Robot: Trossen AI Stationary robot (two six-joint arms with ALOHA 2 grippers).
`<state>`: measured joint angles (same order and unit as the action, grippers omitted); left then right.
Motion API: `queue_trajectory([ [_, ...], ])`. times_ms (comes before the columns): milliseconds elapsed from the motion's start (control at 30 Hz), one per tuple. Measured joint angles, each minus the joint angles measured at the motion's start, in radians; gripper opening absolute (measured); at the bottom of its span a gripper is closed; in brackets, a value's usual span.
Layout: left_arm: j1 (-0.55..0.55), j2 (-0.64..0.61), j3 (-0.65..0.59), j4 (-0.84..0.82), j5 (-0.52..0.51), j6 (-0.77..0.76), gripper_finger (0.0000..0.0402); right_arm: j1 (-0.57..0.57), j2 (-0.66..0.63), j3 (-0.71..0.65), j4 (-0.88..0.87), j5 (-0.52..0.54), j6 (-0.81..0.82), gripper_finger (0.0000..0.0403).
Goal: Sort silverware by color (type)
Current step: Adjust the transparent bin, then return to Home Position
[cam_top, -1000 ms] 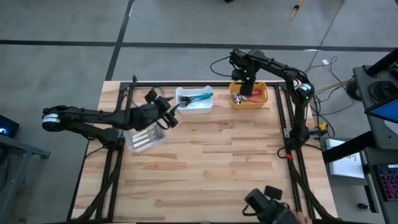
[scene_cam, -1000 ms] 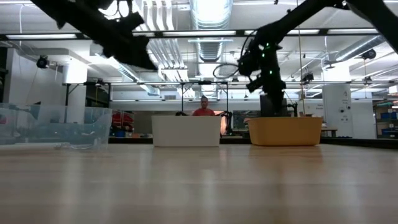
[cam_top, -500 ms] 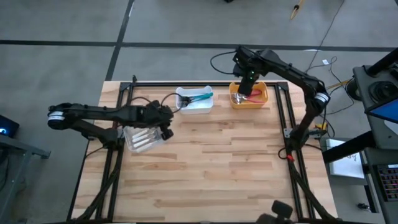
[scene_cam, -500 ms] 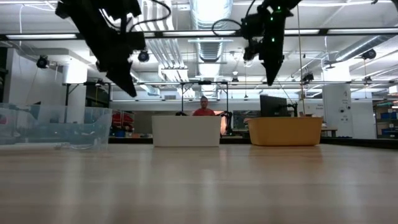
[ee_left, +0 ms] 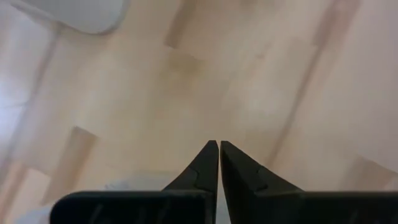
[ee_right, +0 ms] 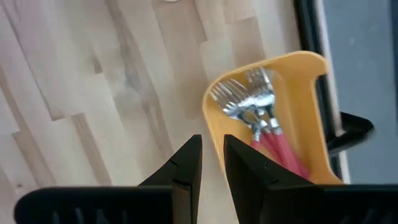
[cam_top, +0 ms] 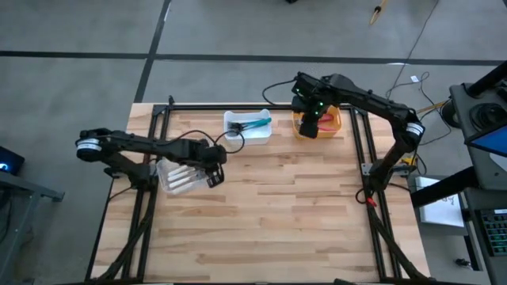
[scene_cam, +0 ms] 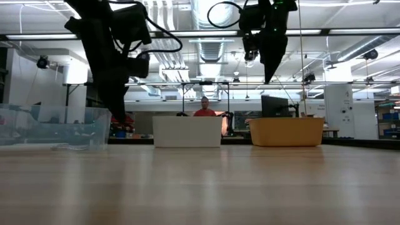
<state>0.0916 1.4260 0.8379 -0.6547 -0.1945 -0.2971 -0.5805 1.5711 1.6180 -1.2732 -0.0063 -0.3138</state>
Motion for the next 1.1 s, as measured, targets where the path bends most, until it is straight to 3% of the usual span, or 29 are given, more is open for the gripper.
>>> queue_trajectory([
  [233,-0.049,-0.002,0.016,-0.03,0.121,-0.048,0.0,0.028,0.0,-0.015,0.0,-0.02,0.013,0.0058],
  [667,-0.2,-0.009,0.02,-0.127,0.235,-0.173,0.0,0.081,0.001,-0.016,0.004,-0.02,0.057,0.0058],
  [900,-0.223,-0.041,0.019,-0.125,0.193,-0.159,0.0,0.123,0.001,-0.042,0.052,-0.02,0.061,0.0058],
  [1100,-0.276,-0.157,0.014,-0.068,0.165,0.024,0.0,0.202,-0.055,-0.2,0.263,-0.021,0.041,0.0058],
])
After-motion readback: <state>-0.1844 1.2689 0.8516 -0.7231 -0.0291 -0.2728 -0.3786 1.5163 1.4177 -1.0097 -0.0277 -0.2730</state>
